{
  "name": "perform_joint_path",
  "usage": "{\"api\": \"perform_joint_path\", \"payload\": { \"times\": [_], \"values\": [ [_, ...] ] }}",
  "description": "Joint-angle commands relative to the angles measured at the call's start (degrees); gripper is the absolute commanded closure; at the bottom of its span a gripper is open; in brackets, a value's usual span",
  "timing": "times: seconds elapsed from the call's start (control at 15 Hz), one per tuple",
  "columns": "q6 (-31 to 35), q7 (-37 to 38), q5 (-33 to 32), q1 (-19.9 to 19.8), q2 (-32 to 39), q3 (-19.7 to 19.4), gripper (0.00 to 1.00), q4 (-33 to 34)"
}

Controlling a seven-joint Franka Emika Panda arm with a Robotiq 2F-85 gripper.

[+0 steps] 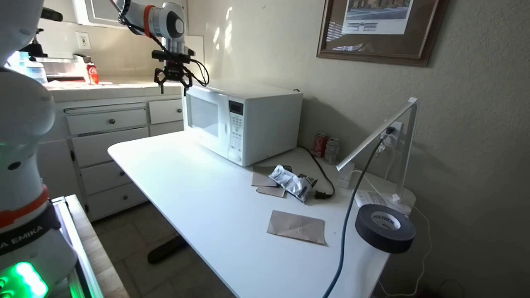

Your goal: Pick up the black bowl and put it in the microwave, close the microwave door fully

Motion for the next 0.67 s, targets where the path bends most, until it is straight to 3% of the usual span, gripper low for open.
{"api": "perform_joint_path", "payload": {
  "times": [0.0,0.27,0.6],
  "values": [
    [3.7,8.83,-2.96,-1.76,-5.95,0.76,0.0,-7.2],
    [5.08,13.31,-5.42,-3.17,-11.63,0.88,0.0,-11.66],
    [10.84,13.11,-6.93,-6.05,-19.21,1.52,0.0,-18.37]
  ]
}}
